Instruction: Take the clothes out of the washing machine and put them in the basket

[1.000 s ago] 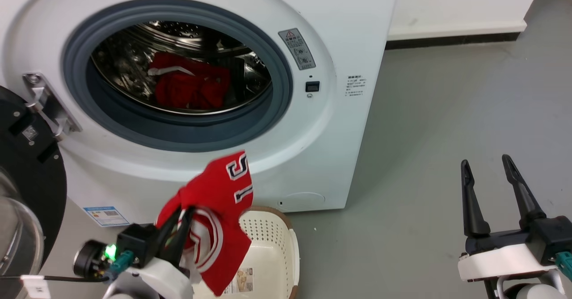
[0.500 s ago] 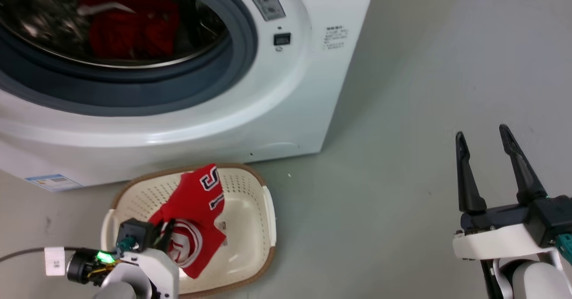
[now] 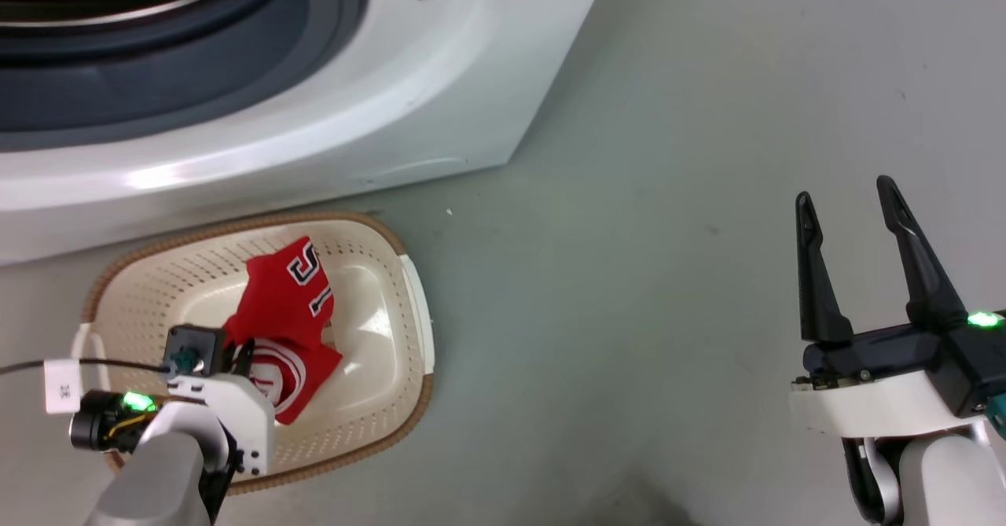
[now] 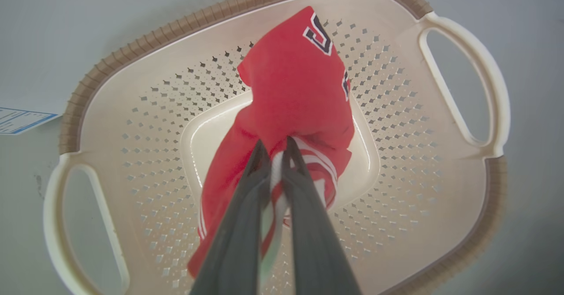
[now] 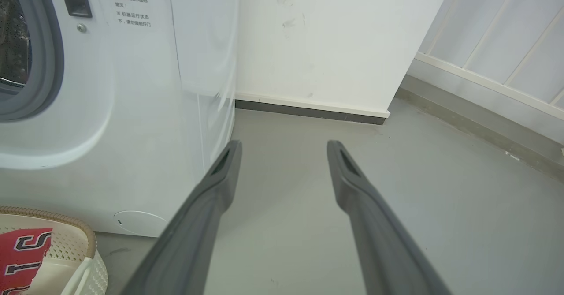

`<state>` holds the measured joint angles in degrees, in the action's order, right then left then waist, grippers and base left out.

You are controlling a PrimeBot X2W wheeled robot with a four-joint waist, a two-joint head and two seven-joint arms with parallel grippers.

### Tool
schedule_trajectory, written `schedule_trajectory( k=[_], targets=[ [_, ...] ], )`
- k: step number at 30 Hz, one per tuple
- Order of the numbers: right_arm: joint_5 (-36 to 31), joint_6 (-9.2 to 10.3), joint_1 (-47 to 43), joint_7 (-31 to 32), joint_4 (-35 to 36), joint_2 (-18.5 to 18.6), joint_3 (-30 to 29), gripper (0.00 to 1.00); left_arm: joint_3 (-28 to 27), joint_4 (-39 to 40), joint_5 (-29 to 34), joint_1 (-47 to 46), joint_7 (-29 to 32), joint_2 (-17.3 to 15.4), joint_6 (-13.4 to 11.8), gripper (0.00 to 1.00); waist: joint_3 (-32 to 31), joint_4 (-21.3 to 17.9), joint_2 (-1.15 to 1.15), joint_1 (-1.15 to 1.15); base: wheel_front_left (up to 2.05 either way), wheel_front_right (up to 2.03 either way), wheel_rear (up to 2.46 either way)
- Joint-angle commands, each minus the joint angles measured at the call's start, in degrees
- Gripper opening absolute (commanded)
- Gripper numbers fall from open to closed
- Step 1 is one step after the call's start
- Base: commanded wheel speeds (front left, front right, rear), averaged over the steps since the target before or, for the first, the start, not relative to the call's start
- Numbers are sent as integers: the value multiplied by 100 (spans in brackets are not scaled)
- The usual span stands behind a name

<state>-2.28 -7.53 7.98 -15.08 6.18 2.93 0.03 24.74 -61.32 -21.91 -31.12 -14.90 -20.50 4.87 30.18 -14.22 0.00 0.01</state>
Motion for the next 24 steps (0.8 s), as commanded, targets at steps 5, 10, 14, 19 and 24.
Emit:
schedule_trajectory(
  k=[5,10,14,19,24],
  targets=[
    [119,8,102,-14,87,-9,65,100,-32,-156,58,-397,-42,44,22,0,563,-196,0,-1,0,0,0],
    [180,8,133,-14,140,-8,131,100,-64,-327,78,-594,-37,25,33,0,798,-262,0,-1,0,0,0],
    [205,8,169,-14,139,-8,121,100,-63,-474,100,-685,-37,33,34,0,901,-300,0,-1,0,0,0],
    [216,8,195,-13,58,-8,109,100,-120,-650,42,-722,-36,96,13,100,848,-303,0,-1,0,0,0],
    [199,8,238,-14,-19,-8,127,100,-147,-665,38,-592,-32,158,-15,100,607,-246,0,-1,0,0,0]
  ],
)
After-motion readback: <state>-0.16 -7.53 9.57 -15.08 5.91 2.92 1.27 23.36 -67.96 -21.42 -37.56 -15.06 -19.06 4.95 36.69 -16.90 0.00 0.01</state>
